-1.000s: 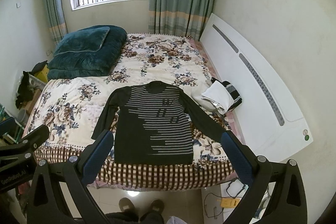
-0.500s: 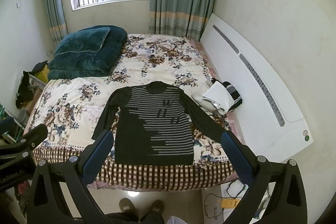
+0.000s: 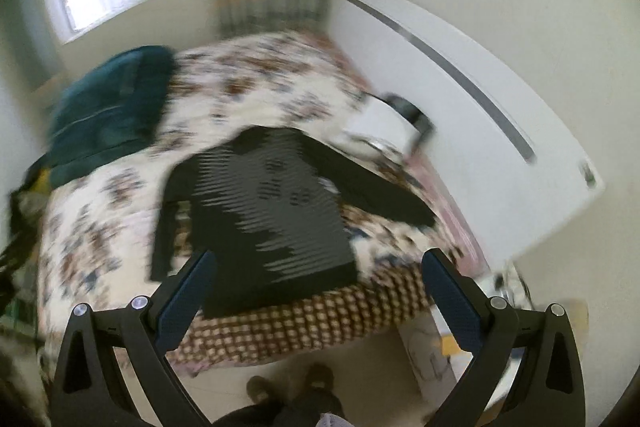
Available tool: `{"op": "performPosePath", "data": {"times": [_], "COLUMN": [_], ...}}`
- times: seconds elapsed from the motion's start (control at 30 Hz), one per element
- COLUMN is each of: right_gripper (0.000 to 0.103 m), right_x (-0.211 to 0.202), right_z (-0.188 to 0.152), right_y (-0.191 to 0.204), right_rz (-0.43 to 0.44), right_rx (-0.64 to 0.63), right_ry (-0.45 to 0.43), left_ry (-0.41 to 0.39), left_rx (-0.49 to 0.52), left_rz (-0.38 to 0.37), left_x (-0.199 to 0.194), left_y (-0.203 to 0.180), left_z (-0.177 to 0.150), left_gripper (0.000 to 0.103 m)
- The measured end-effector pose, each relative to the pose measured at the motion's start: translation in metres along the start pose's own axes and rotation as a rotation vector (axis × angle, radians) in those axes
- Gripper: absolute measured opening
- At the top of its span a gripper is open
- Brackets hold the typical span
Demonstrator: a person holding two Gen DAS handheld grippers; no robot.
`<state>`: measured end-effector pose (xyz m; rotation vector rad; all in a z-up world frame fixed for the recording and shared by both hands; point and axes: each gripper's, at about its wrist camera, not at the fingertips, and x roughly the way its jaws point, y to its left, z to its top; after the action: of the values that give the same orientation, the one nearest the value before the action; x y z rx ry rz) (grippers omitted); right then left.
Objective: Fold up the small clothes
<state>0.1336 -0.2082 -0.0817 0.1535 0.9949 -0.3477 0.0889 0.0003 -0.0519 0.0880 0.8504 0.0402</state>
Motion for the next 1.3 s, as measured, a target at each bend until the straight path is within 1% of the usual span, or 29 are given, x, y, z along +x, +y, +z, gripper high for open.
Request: {"op": "performPosePath", "data": {"times": [0.1, 0.17, 0.2, 0.23, 0.27, 0.3, 0.37, 0.4, 0.43, 0.5, 0.53, 0.57, 0.6, 0.63, 0.67, 0.7, 0.77, 0.87, 0.9, 0.93, 0.97, 1.0, 1.03, 1.1, 1.13, 1.17, 1.2, 1.27, 1.3], "right_gripper": [0.103, 0.103, 0.103, 0.103, 0.103, 0.103, 0.103, 0.103, 0.103, 0.102, 0.099, 0.095, 0.092, 0.087, 0.086, 0.086, 0.086, 0.085, 0.08, 0.064, 0.042, 0.031, 0.014, 0.011, 0.01, 0.009, 0.009, 0.009, 0.009], "right_x": [0.065, 0.122, 0.144, 0.176, 0.2, 0.237, 0.291, 0.324, 0.361, 0.417, 0.457, 0.475, 0.51, 0.53, 0.549, 0.578, 0.608, 0.66, 0.667, 0.679, 0.685, 0.688, 0.689, 0.683, 0.675, 0.668, 0.654, 0.633, 0.62], "right_z": [-0.004, -0.005, -0.011, -0.013, -0.017, -0.018, -0.023, -0.026, -0.03, -0.038, -0.044, -0.046, -0.052, -0.055, -0.059, -0.065, -0.07, -0.077, -0.076, -0.075, -0.072, -0.069, -0.062, -0.043, -0.025, -0.015, 0.006, 0.036, 0.053], "right_y": [-0.044, -0.082, -0.098, -0.12, -0.142, -0.167, -0.204, -0.225, -0.248, -0.28, -0.303, -0.31, -0.329, -0.338, -0.346, -0.36, -0.367, -0.383, -0.383, -0.383, -0.382, -0.378, -0.372, -0.355, -0.337, -0.326, -0.299, -0.259, -0.231], "right_rz": [-0.075, -0.093, -0.108, -0.122, -0.126, -0.145, -0.152, -0.155, -0.156, -0.14, -0.144, -0.141, -0.128, -0.122, -0.104, -0.079, -0.07, -0.042, -0.031, -0.017, -0.029, -0.063, -0.097, -0.153, -0.181, -0.184, -0.174, -0.161, -0.14], "right_rx": [0.108, 0.212, 0.242, 0.289, 0.327, 0.386, 0.469, 0.526, 0.591, 0.696, 0.766, 0.795, 0.859, 0.905, 0.954, 1.024, 1.095, 1.206, 1.22, 1.228, 1.225, 1.216, 1.187, 1.099, 1.01, 0.967, 0.876, 0.743, 0.661], "right_ry": [0.06, 0.119, 0.138, 0.168, 0.177, 0.205, 0.241, 0.265, 0.296, 0.335, 0.352, 0.363, 0.368, 0.372, 0.373, 0.364, 0.367, 0.326, 0.31, 0.279, 0.27, 0.257, 0.234, 0.21, 0.192, 0.185, 0.159, 0.13, 0.106], "left_ry": [0.067, 0.109, 0.129, 0.147, 0.165, 0.189, 0.241, 0.267, 0.298, 0.343, 0.367, 0.395, 0.424, 0.449, 0.472, 0.49, 0.524, 0.56, 0.568, 0.575, 0.582, 0.59, 0.598, 0.606, 0.602, 0.596, 0.589, 0.585, 0.584], "left_rx": [0.017, 0.026, 0.03, 0.034, 0.037, 0.042, 0.053, 0.057, 0.055, 0.043, 0.039, 0.033, 0.031, 0.037, 0.036, 0.034, 0.013, -0.008, -0.012, -0.014, -0.017, -0.018, -0.018, -0.02, -0.019, -0.019, -0.022, -0.031, -0.038], "left_rz": [0.011, 0.025, 0.038, 0.047, 0.064, 0.086, 0.124, 0.144, 0.153, 0.167, 0.171, 0.17, 0.169, 0.18, 0.183, 0.186, 0.188, 0.182, 0.178, 0.179, 0.179, 0.179, 0.179, 0.176, 0.178, 0.183, 0.186, 0.188, 0.19], "left_x": [0.058, 0.097, 0.119, 0.142, 0.162, 0.184, 0.232, 0.25, 0.273, 0.318, 0.335, 0.355, 0.376, 0.396, 0.416, 0.428, 0.46, 0.497, 0.507, 0.519, 0.53, 0.539, 0.547, 0.559, 0.562, 0.562, 0.562, 0.563, 0.563], "left_y": [-0.016, -0.028, -0.036, -0.044, -0.051, -0.06, -0.08, -0.085, -0.095, -0.109, -0.113, -0.12, -0.127, -0.134, -0.14, -0.145, -0.154, -0.163, -0.166, -0.167, -0.167, -0.165, -0.167, -0.163, -0.158, -0.151, -0.144, -0.133, -0.124], "left_z": [-0.006, -0.013, -0.014, -0.016, -0.018, -0.02, -0.025, -0.027, -0.029, -0.035, -0.036, -0.039, -0.044, -0.05, -0.057, -0.06, -0.069, -0.081, -0.084, -0.09, -0.095, -0.1, -0.102, -0.107, -0.108, -0.109, -0.109, -0.107, -0.105], "left_gripper": [0.103, 0.103, 0.103, 0.103, 0.103, 0.103, 0.103, 0.103, 0.103, 0.103, 0.103, 0.103, 0.103, 0.103, 0.103, 0.103, 0.103, 0.103, 0.103, 0.103, 0.103, 0.103, 0.103, 0.103, 0.103, 0.103, 0.103, 0.103, 0.103]}}
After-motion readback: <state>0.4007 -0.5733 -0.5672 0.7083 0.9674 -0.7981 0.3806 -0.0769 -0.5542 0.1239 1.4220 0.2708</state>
